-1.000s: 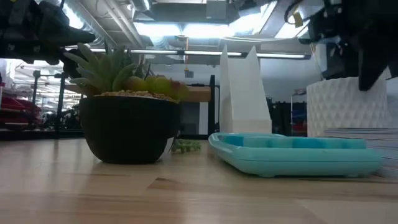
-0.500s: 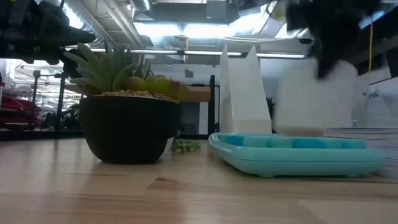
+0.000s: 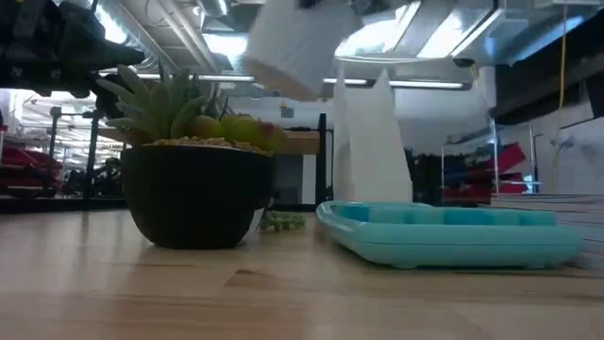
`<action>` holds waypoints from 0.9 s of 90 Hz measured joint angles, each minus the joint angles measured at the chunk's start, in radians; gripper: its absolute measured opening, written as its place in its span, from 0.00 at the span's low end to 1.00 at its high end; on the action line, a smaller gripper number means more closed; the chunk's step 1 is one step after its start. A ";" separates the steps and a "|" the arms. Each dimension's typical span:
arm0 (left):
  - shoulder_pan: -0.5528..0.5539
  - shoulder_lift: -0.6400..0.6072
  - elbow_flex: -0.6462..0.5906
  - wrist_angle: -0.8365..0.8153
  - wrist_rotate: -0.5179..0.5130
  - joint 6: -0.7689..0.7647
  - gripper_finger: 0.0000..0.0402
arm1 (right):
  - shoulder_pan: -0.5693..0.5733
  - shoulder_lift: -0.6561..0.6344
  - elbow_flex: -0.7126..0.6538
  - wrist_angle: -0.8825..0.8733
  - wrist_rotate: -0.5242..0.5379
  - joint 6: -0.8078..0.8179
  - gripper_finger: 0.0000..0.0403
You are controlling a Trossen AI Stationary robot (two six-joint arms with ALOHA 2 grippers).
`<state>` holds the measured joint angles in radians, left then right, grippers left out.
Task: Stock shelves
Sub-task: Put the white pen organizer on the shelf
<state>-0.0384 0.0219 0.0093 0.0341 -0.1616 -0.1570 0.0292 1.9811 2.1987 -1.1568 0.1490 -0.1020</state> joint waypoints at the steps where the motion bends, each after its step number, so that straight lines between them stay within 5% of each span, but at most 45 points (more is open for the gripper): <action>1: 0.000 0.000 0.000 0.000 0.000 0.000 0.74 | -0.008 0.015 0.025 -0.015 0.000 -0.007 0.27; 8: 0.000 0.000 0.000 0.000 0.000 0.000 0.74 | -0.067 0.105 0.163 -0.079 0.003 -0.053 0.27; 31: 0.000 0.002 0.000 0.000 0.000 0.000 0.74 | -0.221 0.126 0.098 -0.030 -0.011 -0.136 0.27; 71: 0.000 0.002 0.000 0.000 0.001 0.000 0.74 | -0.267 0.134 0.114 -0.041 -0.006 -0.167 0.27; 81: 0.000 0.002 0.000 0.000 0.001 0.000 0.74 | -0.270 0.134 0.114 -0.038 -0.001 -0.166 0.34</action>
<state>-0.0383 0.0242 0.0097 0.0338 -0.1604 -0.1570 -0.2408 2.1155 2.3127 -1.1943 0.1481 -0.2680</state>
